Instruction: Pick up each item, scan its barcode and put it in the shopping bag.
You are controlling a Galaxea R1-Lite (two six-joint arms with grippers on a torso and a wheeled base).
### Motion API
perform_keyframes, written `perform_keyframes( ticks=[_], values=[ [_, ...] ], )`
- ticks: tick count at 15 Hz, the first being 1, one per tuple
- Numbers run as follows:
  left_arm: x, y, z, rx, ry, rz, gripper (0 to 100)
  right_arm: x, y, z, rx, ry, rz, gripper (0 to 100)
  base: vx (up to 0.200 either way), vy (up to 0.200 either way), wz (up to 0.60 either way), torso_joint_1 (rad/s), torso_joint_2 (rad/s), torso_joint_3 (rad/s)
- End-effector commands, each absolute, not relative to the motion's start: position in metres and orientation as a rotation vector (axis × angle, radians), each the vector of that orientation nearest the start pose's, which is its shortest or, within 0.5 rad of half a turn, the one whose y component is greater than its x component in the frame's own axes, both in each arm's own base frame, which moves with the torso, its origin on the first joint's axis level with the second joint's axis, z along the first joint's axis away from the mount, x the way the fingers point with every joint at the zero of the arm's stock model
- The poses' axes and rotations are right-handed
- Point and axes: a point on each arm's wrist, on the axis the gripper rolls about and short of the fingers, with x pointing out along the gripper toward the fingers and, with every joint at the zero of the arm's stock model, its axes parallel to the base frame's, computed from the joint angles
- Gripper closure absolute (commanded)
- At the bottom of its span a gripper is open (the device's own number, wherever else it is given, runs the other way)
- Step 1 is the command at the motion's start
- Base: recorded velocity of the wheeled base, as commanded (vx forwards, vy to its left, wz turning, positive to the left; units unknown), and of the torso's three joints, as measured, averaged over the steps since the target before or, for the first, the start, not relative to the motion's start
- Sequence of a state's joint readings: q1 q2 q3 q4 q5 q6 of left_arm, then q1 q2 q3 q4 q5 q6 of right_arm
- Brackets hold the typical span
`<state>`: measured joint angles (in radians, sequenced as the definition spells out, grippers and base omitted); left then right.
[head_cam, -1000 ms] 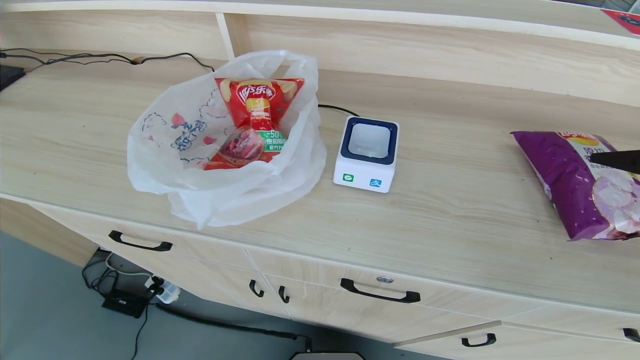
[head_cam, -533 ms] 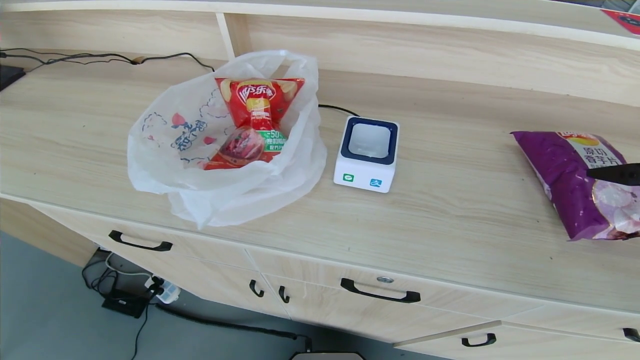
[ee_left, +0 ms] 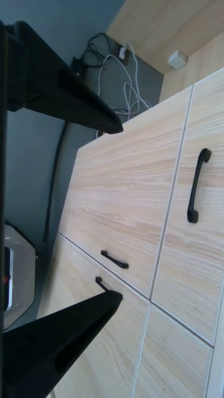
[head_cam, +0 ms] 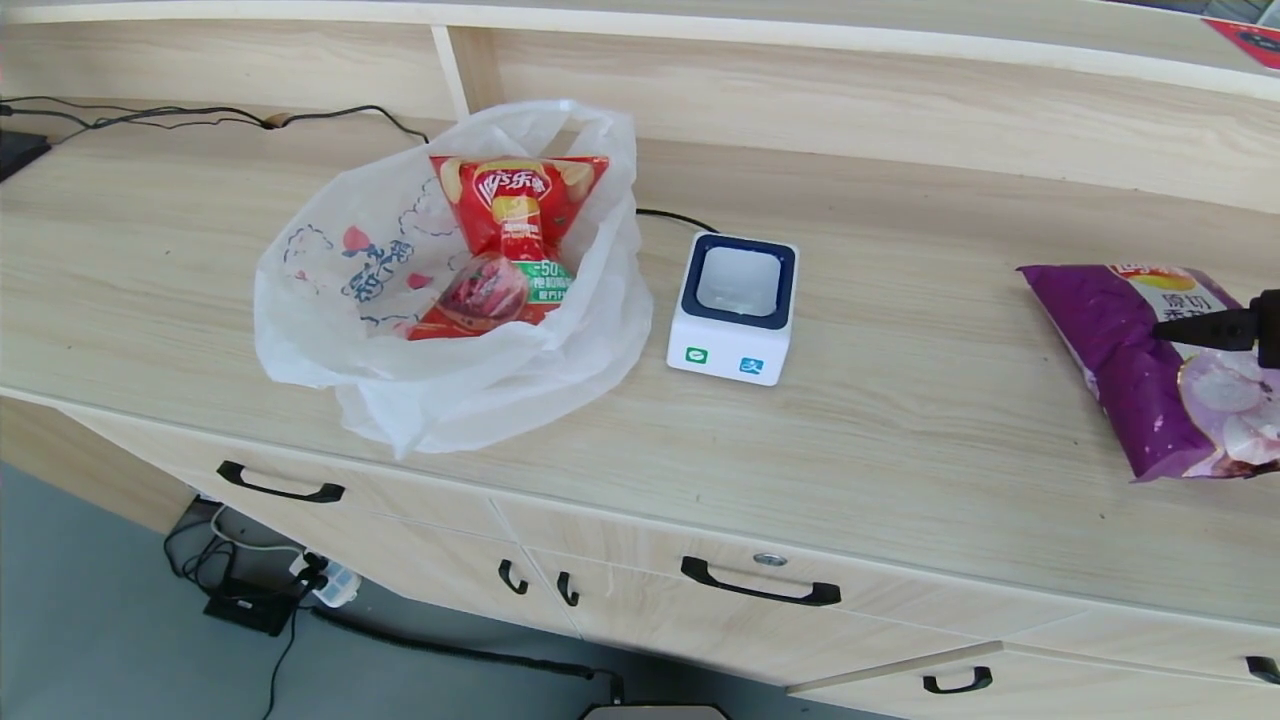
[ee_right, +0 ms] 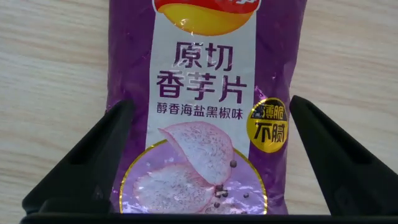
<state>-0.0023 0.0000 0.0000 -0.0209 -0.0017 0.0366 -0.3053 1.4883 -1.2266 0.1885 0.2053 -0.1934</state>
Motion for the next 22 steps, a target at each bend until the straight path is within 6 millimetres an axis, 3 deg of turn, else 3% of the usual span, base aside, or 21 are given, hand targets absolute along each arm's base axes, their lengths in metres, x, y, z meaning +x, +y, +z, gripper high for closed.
perform_keyframes(
  ticks=[1, 11, 21, 22],
  values=[
    [-0.023, 0.000, 0.078, 0.038, -0.020, -0.004, 0, 0.258, -0.077, 0.279, -0.073, 0.457, -0.057, 0, 0.000, 0.000, 0.00, 0.000, 0.00, 0.000],
    [-0.023, 0.000, 0.078, 0.035, -0.020, -0.004, 0, 0.273, -0.081, 0.268, -0.064, 0.494, -0.051, 0, 0.000, 0.000, 0.00, 0.000, 0.00, 0.000],
    [-0.023, 0.000, 0.078, 0.032, -0.022, -0.003, 0, 0.273, -0.079, 0.260, -0.050, 0.483, -0.051, 0, 0.000, 0.000, 0.00, 0.000, 0.00, 0.000],
    [-0.023, 0.000, 0.078, 0.032, -0.020, -0.004, 0, 0.272, -0.078, 0.255, -0.046, 0.486, -0.049, 100, 0.000, 0.000, 0.00, 0.000, 0.00, 0.000]
  ],
)
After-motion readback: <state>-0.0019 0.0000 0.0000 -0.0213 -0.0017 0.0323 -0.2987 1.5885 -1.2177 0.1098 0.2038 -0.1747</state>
